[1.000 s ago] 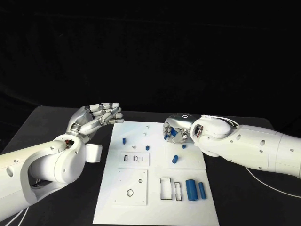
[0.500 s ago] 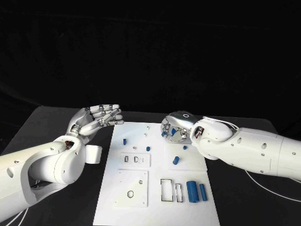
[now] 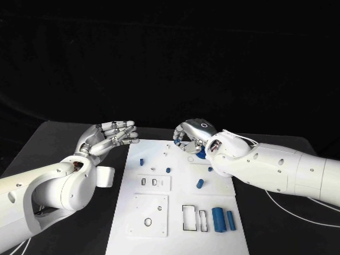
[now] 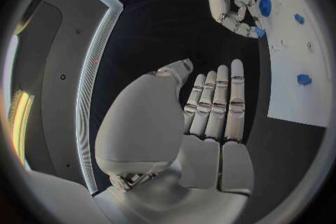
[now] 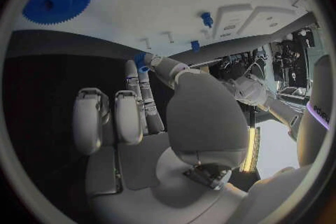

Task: Assemble the parts on the task board

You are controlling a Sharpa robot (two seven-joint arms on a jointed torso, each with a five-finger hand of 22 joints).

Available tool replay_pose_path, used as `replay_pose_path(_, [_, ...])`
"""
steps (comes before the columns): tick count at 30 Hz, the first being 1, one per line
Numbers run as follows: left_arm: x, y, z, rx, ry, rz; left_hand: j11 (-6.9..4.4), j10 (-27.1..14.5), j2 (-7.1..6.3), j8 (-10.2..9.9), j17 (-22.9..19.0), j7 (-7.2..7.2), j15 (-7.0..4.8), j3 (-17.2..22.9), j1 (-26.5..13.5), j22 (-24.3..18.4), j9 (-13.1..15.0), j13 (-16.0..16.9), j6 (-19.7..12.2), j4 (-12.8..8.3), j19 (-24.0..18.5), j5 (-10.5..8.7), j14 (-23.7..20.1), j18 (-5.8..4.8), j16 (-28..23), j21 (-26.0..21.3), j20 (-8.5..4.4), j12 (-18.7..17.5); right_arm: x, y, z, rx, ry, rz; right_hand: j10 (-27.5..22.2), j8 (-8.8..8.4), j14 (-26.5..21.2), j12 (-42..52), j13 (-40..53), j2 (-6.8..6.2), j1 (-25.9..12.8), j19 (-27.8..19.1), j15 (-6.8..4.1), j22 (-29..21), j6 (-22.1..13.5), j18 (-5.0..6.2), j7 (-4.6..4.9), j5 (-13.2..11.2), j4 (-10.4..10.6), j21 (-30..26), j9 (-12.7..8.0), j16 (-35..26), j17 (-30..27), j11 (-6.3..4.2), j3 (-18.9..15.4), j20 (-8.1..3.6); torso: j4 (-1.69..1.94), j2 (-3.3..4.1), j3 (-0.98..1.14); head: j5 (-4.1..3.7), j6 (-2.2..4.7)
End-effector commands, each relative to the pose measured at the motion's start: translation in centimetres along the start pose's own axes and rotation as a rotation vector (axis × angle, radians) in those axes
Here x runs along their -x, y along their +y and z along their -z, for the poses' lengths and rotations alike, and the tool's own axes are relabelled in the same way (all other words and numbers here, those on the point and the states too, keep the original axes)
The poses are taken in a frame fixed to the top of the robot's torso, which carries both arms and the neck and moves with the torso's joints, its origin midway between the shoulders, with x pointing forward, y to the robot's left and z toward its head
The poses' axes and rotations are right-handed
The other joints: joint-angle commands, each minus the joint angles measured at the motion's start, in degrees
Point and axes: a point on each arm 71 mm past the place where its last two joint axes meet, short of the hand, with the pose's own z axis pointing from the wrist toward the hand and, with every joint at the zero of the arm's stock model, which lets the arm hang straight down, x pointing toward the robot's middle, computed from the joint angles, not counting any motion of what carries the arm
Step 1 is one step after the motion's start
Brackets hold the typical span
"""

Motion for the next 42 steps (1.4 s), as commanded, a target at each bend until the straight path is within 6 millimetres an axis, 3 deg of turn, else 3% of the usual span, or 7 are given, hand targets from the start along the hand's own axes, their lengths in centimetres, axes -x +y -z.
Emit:
replay_pose_path(1, [-0.3,-0.1,-0.1,-0.004,0.02,0.012,0.27,0.3,-0.02,0.1,0.1,0.23,0.15,0.0,-0.4,0.1,0.0,0.0,0.2,-0.4,-0.5,-0.28,-0.5,0.34,0.1,0.3,0.1,-0.2,-0.2,0.0,-0.5,-0.018,0.006,-0.025,0.8,0.14,2.4,-0.3,0.4,1.12,0.6,0.2,-0.07,1.1,-0.7,-0.74,0.08,-0.3,0.2,0.2,4.3,0.3,-0.2,-1.03,0.1,0.11,0.11,0.18,-0.01,0.17,-0.01])
replay_pose_path(8, [-0.4,-0.1,-0.2,-0.003,0.023,0.014,0.27,0.3,-0.02,0.1,0.1,0.23,0.15,0.0,-0.4,0.1,0.0,0.0,0.2,-0.4,-0.5,-0.28,-0.5,0.34,0.1,0.3,0.1,-0.2,-0.9,0.6,-1.3,-0.009,0.063,-0.028,0.6,0.15,2.4,-0.5,0.4,0.97,0.4,0.2,0.01,1.2,-1.0,-0.75,0.14,-0.5,0.2,0.2,4.4,0.4,-0.1,-0.93,0.0,0.18,0.17,0.2,-0.1,0.23,-0.17])
replay_pose_path(17, [-0.5,0.0,-0.2,-0.001,0.024,0.014,0.35,0.2,-0.04,0.0,0.1,0.31,0.23,0.1,-0.5,0.2,0.0,-0.1,0.1,-0.5,-0.8,-0.28,-0.8,0.29,0.1,0.4,0.13,-0.3,-1.4,1.0,-1.9,0.0,0.084,-0.036,0.6,0.15,2.3,-0.5,0.4,0.96,0.3,0.1,0.04,1.1,-1.1,-0.74,0.17,-0.5,0.3,0.2,4.5,0.4,-0.2,-0.89,0.0,0.22,0.07,0.31,-0.01,0.53,-0.38])
replay_pose_path(27, [-0.6,0.0,-0.2,-0.001,0.026,0.015,0.37,0.1,-0.04,0.0,0.2,0.34,0.24,0.1,-0.6,0.2,0.0,-0.1,0.0,-0.5,-0.8,-0.28,-0.8,0.28,0.1,0.4,0.14,-0.4,-1.8,1.3,-2.5,-0.001,0.092,-0.033,0.5,0.15,2.3,-0.6,0.4,0.92,0.2,0.2,0.07,1.3,-1.2,-0.76,0.2,-0.5,0.3,0.3,4.5,0.4,-0.1,-0.87,0.0,0.25,0.32,0.36,-0.12,0.39,-0.49])
replay_pose_path(34, [-0.6,0.0,-0.3,0.0,0.026,0.015,0.4,0.1,-0.03,0.0,0.2,0.38,0.26,0.1,-0.6,0.2,0.0,-0.1,0.0,-0.6,-0.9,-0.28,-0.9,0.28,0.0,0.5,0.14,-0.4,-2.3,1.5,-2.7,0.0,0.108,-0.032,0.4,0.14,2.3,-0.6,0.5,0.83,0.1,0.1,0.1,1.2,-1.3,-0.73,0.23,-0.5,0.3,0.2,4.6,0.4,-0.2,-0.83,-0.1,0.28,0.31,0.39,-0.07,0.5,-0.58])
replay_pose_path(42, [-0.6,0.0,-0.3,0.001,0.027,0.015,0.43,0.0,-0.03,-0.1,0.2,0.42,0.28,0.1,-0.6,0.2,-0.1,-0.1,-0.1,-0.6,-1.0,-0.28,-0.9,0.27,0.0,0.5,0.15,-0.4,-2.7,1.4,-3.0,-0.008,0.131,-0.007,-1.1,-0.41,2.2,-1.5,0.4,0.29,-0.6,-0.4,0.59,0.7,-2.9,-0.59,0.76,-1.1,0.6,-0.2,4.8,0.5,-0.4,-0.24,0.0,0.68,0.34,0.44,-0.14,0.42,-0.44])
